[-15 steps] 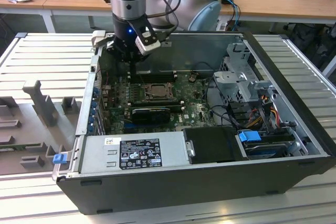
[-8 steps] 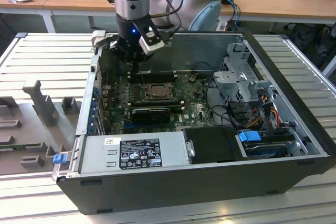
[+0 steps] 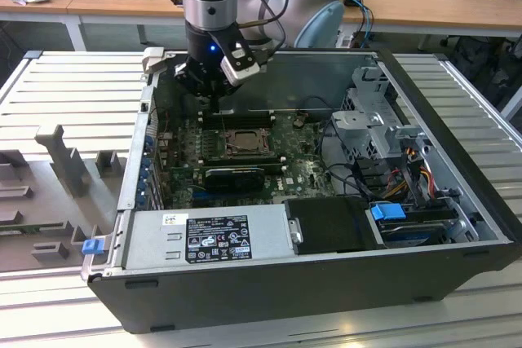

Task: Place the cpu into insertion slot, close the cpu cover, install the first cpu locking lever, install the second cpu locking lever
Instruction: 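Install the first cpu locking lever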

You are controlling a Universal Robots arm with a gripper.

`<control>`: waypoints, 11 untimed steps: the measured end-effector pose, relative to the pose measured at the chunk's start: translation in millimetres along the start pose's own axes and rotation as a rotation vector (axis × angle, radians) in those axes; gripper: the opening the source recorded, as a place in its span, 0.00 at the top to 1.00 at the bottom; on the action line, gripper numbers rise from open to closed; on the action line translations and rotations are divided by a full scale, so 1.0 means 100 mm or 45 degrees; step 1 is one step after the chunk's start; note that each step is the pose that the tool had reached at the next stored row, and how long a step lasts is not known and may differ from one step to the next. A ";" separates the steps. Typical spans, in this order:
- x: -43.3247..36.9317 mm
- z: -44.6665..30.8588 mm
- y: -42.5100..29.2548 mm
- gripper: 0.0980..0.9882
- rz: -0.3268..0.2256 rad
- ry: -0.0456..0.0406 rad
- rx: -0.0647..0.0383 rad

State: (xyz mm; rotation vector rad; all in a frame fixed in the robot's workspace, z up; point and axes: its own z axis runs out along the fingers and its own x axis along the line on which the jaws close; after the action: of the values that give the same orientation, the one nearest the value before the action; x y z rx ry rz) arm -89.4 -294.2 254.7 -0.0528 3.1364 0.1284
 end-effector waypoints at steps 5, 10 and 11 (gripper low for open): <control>-0.040 0.000 -0.001 0.99 0.000 0.000 0.000; -0.070 0.000 -0.002 0.99 0.000 0.000 0.000; -0.079 0.000 -0.003 0.99 0.000 0.000 0.000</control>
State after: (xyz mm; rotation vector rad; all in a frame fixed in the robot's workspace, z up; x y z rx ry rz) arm -81.5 -294.2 254.7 -0.0529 3.1363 0.1283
